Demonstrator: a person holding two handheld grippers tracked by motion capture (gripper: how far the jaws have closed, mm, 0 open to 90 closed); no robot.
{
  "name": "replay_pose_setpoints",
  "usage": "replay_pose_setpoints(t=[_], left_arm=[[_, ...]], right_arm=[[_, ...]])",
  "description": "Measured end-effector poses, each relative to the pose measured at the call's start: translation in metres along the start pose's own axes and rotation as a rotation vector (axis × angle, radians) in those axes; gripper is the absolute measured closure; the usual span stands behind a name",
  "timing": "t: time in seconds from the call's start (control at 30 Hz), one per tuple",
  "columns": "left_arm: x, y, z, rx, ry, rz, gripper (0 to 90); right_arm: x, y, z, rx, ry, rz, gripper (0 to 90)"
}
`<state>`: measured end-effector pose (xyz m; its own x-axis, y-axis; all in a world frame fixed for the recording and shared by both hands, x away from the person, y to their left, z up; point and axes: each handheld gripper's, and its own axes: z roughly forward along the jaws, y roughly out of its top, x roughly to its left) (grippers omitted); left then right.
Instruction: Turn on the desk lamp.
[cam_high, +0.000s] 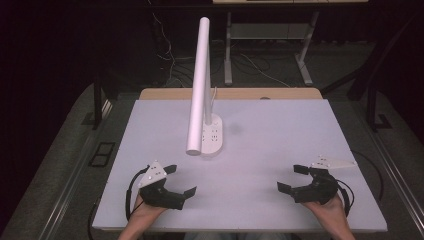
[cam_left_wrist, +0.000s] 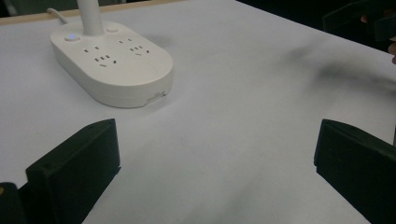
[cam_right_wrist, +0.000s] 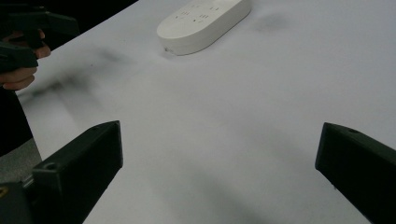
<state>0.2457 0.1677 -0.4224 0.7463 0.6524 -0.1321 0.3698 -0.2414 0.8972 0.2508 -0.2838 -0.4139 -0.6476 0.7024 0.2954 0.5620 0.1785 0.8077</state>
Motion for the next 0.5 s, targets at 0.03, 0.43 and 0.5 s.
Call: replay_pose_setpoints(t=[0.03, 0.43, 0.5], left_arm=[[0.0001, 0.0, 0.0001, -0.002, 0.001, -0.003, 0.0], [-0.0005, -0.0001, 0.0004, 0.003, 0.002, 0.005, 0.0], [-0.0005, -0.0002, 0.0004, 0.002, 0.002, 0.003, 0.0]], right_arm=[[0.0, -0.0001, 0.0, 0.001, -0.001, -0.001, 0.2], [-0.0004, -0.0009, -0.0012, 0.014, 0.002, 0.002, 0.2], [-0.0005, -0.001, -0.001, 0.019, 0.0, 0.002, 0.2]])
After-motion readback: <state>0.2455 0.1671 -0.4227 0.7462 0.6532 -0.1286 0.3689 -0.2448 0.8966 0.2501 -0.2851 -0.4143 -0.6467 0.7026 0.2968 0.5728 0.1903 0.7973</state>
